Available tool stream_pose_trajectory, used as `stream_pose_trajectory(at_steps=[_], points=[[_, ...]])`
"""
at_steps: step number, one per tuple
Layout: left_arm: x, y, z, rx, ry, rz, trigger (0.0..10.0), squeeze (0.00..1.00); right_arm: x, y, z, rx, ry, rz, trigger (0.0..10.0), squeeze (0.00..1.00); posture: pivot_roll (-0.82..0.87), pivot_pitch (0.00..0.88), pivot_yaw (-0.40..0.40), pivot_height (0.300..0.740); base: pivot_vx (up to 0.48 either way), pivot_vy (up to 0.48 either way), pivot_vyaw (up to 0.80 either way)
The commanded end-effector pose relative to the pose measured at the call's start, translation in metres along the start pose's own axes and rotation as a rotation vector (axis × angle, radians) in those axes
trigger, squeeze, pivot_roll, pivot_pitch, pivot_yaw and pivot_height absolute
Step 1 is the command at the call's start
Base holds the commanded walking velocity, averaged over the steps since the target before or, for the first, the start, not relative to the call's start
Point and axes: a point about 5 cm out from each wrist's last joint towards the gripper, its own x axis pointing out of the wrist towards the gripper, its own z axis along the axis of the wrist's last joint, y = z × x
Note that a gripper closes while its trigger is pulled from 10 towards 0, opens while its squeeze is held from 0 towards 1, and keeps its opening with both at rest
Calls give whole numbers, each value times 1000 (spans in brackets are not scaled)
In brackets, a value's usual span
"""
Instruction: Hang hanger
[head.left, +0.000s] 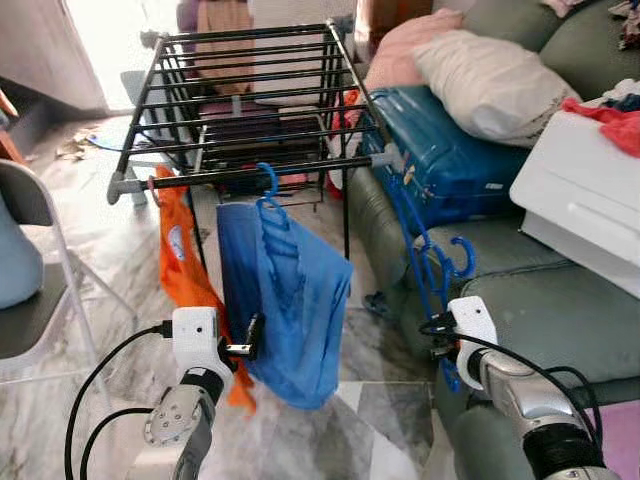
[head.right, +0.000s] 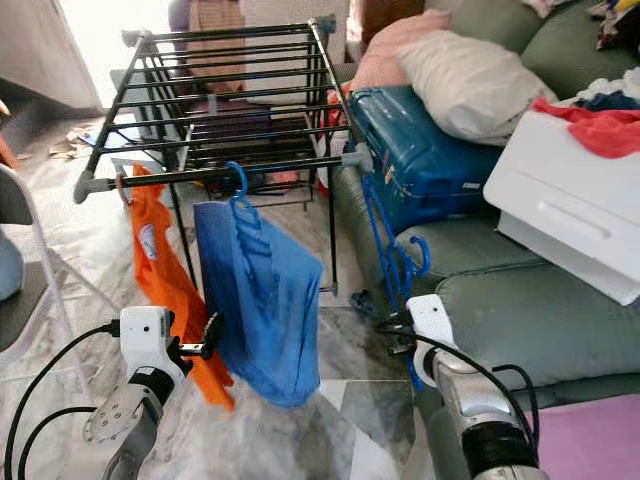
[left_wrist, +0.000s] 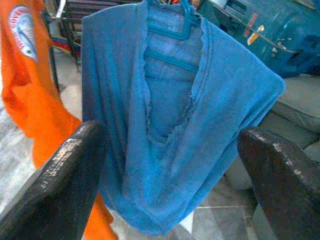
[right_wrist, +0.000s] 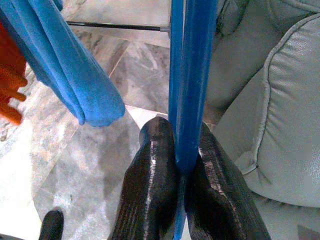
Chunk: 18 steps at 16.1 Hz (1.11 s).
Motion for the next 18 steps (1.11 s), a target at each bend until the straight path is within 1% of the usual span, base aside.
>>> stream_pose_trajectory(at_steps=[1,4,6,11,13,16,18], points=[[1,1,4,12,-11,-6,10000,0,0,0,7,7,-23,1,10000,0,-62,0,41,740,431,0,0],[1,-2,4,4,-10,-19,10000,0,0,0,8,20,-23,-5,10000,0,-62,0,43,740,430,0,0],[2,-3,3,-14,-1,-23,10000,0,0,0,8,26,-21,-7,10000,0,-61,0,43,740,364,307,0],[1,-4,4,9,-3,-35,10000,0,2,3,7,25,-13,-10,10000,0,-57,0,42,740,302,373,0],[1,-4,3,1,3,-35,10000,0,2,1,9,32,-19,-34,10000,0,-56,0,42,740,388,266,0],[1,-7,1,-12,17,-54,10000,0,3,-2,11,42,-22,-61,10000,0,-56,0,43,740,0,0,0],[1,-8,1,-16,12,-65,10000,0,2,-4,17,53,-38,-86,10000,0,-54,0,43,740,0,0,0]])
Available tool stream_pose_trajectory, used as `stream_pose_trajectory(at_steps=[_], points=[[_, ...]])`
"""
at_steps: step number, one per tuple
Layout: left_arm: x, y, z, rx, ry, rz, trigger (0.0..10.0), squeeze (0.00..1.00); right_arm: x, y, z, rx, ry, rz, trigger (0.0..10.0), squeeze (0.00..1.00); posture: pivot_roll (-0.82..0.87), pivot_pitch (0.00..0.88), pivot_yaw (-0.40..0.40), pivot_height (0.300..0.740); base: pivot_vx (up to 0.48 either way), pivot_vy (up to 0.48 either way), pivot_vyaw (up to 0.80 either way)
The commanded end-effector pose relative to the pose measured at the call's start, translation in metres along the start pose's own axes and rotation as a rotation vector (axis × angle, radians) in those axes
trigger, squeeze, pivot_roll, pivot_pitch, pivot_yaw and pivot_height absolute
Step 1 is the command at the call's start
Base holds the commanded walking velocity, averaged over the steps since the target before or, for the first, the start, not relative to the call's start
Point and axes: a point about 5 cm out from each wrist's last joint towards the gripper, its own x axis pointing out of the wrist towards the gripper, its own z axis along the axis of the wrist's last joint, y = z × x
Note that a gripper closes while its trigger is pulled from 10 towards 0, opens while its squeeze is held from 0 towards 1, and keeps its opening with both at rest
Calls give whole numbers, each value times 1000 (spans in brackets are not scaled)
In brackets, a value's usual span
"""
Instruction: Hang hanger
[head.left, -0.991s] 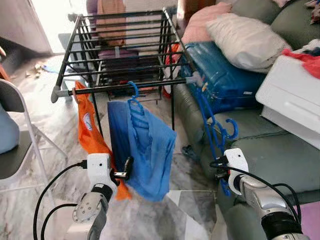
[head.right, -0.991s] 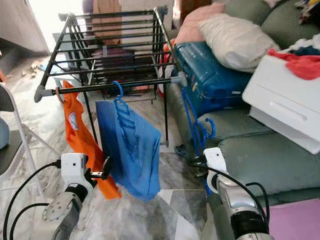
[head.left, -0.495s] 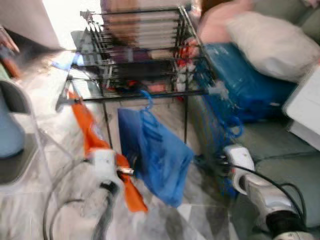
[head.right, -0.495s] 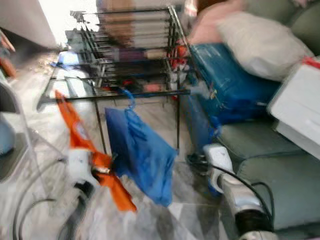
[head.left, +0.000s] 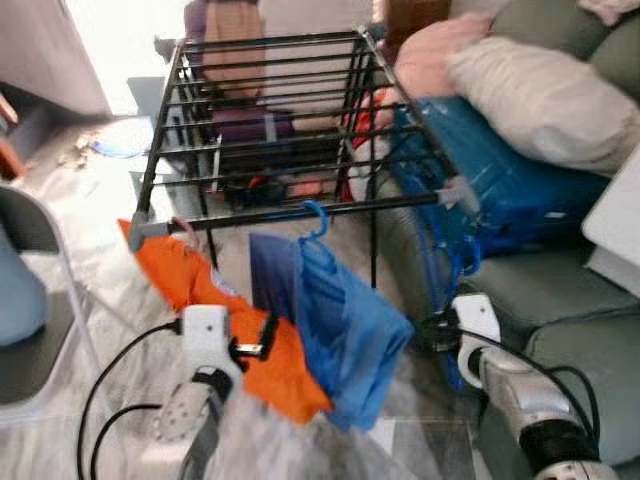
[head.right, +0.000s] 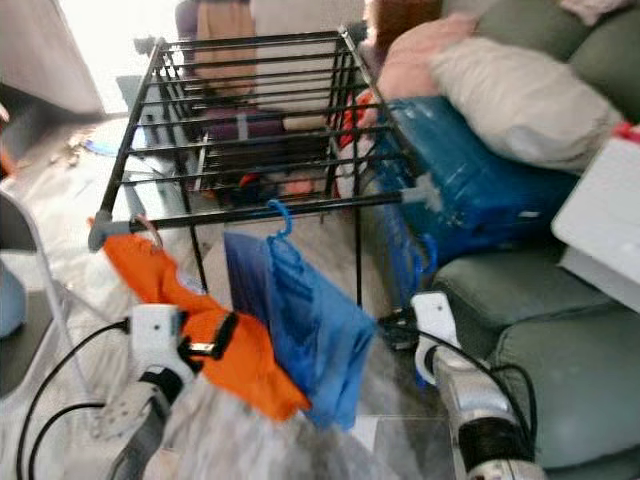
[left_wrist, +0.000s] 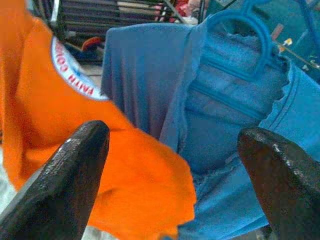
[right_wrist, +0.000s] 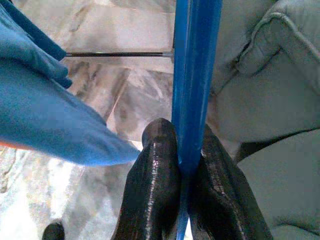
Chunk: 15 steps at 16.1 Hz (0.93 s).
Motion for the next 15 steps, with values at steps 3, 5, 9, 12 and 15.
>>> stream_pose_trajectory(at_steps=[3,5,9,12,15], points=[[-2,2,3,2,-6,-1,10000,0,1,-4,29,11,-48,-34,10000,0,-50,0,42,740,0,0,0],[-2,1,4,-4,-12,-7,10000,0,2,-3,48,-16,-63,-9,10000,0,-46,0,41,740,0,0,0],[-1,1,4,-3,-7,-10,10000,0,4,2,77,-19,-61,32,10000,0,-36,0,30,740,0,0,0],[-1,1,4,-5,-5,-6,10000,0,6,12,90,-17,-45,86,10000,0,-32,0,24,740,0,0,0],[-1,0,3,-4,9,-15,10000,0,9,25,98,13,6,128,10000,0,-32,0,22,740,0,0,0]])
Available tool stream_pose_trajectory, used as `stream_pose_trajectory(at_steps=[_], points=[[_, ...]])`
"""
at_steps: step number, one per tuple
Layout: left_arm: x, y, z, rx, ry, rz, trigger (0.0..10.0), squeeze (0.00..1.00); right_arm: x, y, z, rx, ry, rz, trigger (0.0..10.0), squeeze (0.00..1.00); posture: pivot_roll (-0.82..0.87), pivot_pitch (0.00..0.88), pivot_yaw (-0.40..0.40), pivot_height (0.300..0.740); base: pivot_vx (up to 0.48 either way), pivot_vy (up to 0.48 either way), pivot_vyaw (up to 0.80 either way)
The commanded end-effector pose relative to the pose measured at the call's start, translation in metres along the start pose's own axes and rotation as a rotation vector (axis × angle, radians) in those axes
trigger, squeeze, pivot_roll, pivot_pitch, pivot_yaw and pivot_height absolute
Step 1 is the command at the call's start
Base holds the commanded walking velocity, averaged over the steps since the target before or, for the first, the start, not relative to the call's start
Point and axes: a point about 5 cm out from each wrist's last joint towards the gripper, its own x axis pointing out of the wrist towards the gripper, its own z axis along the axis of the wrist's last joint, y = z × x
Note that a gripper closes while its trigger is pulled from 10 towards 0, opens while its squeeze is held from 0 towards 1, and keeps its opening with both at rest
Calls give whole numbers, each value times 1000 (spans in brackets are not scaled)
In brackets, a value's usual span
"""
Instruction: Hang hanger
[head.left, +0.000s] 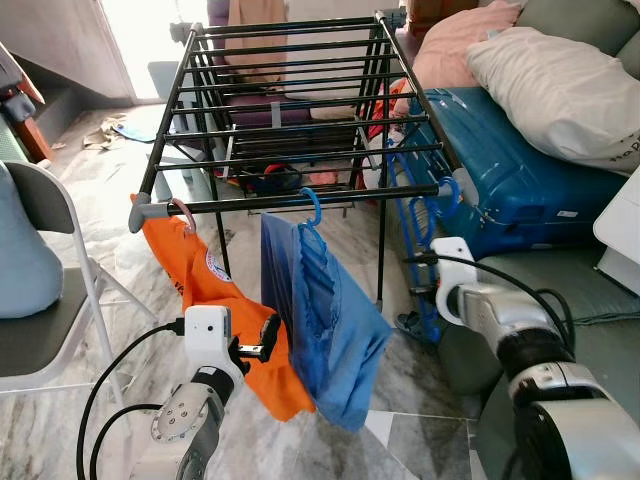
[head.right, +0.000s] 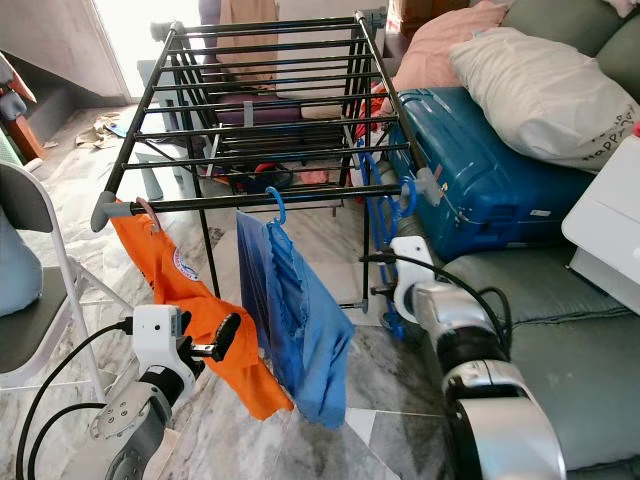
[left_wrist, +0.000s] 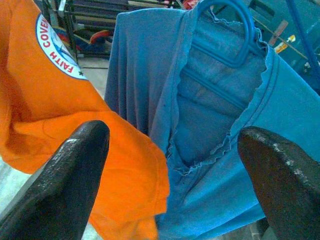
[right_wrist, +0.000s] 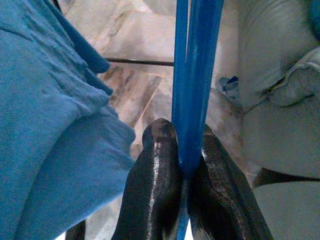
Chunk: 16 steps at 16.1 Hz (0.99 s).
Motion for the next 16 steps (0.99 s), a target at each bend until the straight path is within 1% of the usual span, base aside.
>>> stream_pose_trajectory(at_steps=[1,2,5,7,9,10,11,13,14,16], points=[[0,0,4,11,-3,-11,10000,0,-2,3,17,-8,-30,-3,10000,0,-29,0,16,740,0,0,0],[1,-1,4,11,-2,-13,10000,0,-2,3,21,-35,-30,-24,10000,0,-27,0,12,740,0,0,0],[0,-2,1,0,11,-14,10000,0,-1,-1,17,8,10,-44,10000,0,-26,0,3,740,0,0,0],[0,-3,0,-2,16,-18,10000,0,0,-4,11,52,28,-56,10000,0,-27,0,4,740,0,0,0],[2,-3,0,-5,24,-27,10000,0,1,-11,2,130,52,-85,10000,0,-30,0,9,740,0,0,0],[3,-4,0,-5,29,-37,10000,0,2,-14,-2,143,57,-102,10000,0,-29,0,9,740,0,0,0],[4,-4,0,-5,33,-42,10000,0,2,-16,-7,146,64,-116,10000,0,-26,0,7,740,0,0,0],[4,-5,-1,-9,33,-38,10000,0,4,-20,-14,111,74,-147,10000,0,-19,0,1,740,0,0,0],[4,-4,-1,-10,32,-35,10000,0,4,-21,-15,94,73,-153,10000,0,-15,0,-3,740,0,0,0],[3,-5,3,-17,10,-41,10000,0,4,-19,-8,68,43,-153,10000,0,-11,0,-5,740,0,0,0]])
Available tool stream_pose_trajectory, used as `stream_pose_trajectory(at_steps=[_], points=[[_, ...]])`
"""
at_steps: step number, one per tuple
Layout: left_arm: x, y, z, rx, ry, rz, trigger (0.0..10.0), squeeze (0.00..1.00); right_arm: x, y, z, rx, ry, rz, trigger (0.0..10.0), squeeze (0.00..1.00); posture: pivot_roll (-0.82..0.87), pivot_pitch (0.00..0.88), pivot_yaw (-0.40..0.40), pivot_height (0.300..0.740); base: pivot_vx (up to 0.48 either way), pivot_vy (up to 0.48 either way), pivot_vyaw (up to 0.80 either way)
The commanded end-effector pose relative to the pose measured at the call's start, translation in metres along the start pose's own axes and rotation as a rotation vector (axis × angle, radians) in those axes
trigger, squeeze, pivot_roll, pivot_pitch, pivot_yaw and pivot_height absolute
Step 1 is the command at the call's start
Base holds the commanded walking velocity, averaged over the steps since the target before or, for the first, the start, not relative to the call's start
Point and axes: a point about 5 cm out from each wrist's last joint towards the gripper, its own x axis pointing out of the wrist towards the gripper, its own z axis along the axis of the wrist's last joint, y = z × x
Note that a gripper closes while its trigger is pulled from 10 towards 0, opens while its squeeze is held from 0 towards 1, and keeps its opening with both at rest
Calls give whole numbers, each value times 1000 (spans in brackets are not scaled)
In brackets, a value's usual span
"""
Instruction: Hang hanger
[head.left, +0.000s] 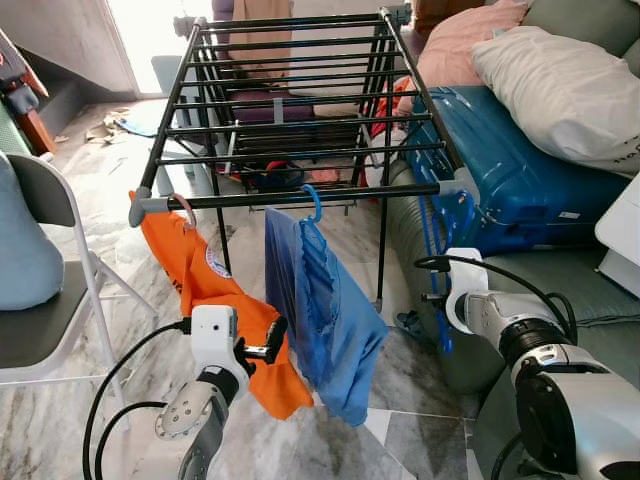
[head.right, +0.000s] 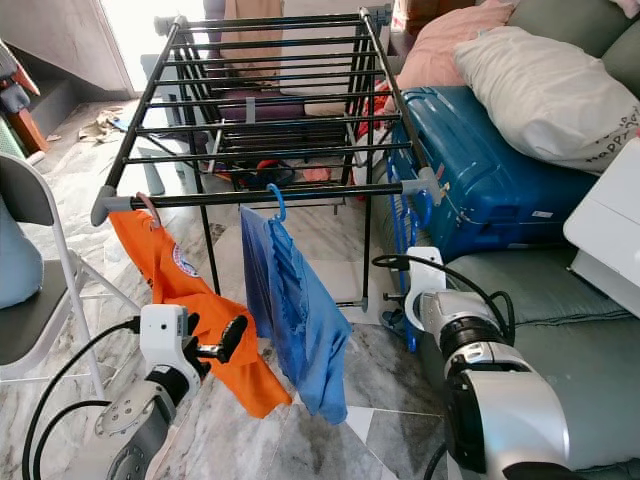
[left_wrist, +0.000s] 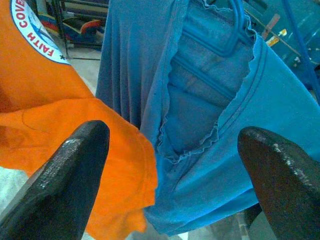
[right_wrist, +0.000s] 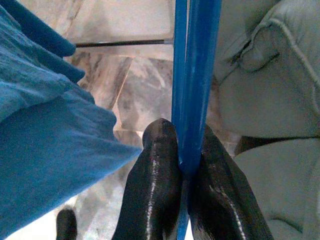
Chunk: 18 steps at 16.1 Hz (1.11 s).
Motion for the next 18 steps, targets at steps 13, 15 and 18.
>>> stream_pose_trajectory(at_steps=[13,15,18], points=[[-22,17,15,-18,-81,22,10000,0,-13,-2,-35,-166,-95,11,10000,0,-46,0,28,740,63,21,0],[-21,16,15,-20,-81,17,10000,0,-18,1,-38,-170,-93,20,10000,0,-49,0,28,740,291,326,0],[-21,16,16,-20,-83,17,10000,0,-21,2,-40,-160,-82,26,10000,0,-47,0,26,740,295,377,0]])
